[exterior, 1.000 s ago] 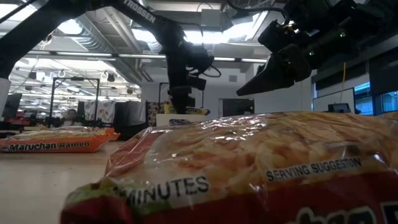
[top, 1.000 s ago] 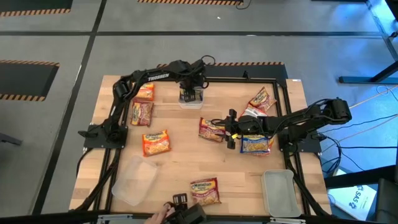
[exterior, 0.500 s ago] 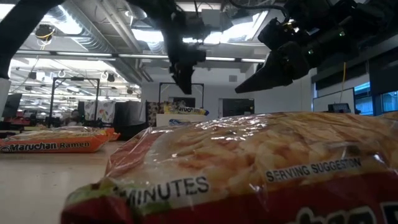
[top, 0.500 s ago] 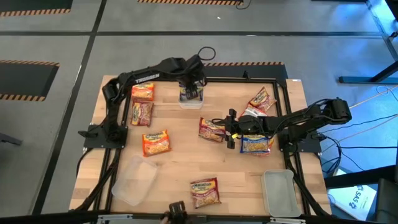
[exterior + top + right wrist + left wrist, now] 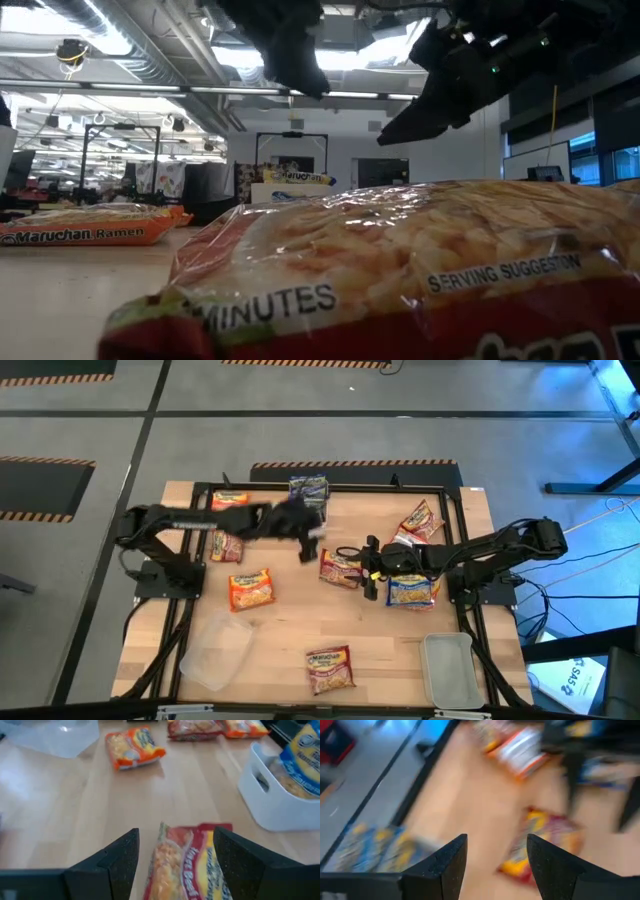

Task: Sort Maruchan noodles
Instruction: Put the blue noodle pack into the white bin

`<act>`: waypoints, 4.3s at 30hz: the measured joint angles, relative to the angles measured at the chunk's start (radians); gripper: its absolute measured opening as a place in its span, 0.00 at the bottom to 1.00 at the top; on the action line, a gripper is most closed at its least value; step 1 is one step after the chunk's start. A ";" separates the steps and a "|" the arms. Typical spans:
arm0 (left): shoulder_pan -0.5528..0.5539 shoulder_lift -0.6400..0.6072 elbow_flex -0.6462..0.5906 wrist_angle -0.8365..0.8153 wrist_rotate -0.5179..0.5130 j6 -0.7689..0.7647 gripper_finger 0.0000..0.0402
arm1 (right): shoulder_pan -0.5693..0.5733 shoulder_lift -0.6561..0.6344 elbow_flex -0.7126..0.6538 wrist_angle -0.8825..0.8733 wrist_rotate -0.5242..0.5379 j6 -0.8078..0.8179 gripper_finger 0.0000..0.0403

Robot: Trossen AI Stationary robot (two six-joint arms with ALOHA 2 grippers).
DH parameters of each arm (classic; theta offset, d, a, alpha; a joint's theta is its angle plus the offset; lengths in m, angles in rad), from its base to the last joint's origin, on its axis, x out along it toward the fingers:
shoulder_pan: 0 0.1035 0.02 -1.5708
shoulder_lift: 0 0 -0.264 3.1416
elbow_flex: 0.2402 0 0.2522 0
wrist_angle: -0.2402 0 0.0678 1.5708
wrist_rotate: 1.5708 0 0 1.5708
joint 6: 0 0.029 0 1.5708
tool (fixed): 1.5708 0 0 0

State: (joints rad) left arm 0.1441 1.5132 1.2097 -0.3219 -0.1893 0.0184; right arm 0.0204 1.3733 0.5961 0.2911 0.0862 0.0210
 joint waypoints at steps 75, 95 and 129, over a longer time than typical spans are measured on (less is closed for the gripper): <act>-0.141 0.906 0.474 0.537 0.236 0.013 0.49 | 0.607 -0.333 0.079 -1.428 0.264 1.359 0.59; -0.145 0.901 0.473 0.466 0.235 0.011 0.49 | 0.450 -0.242 0.079 -1.192 0.128 1.174 0.59; -0.185 0.657 0.474 -0.162 0.181 0.012 0.49 | 0.451 0.046 0.042 -0.554 0.433 0.595 0.59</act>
State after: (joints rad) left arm -0.0409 2.1700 1.6833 -0.4834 -0.0082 0.0301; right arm 0.4717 1.4192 0.6384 -0.2631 0.5197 0.6158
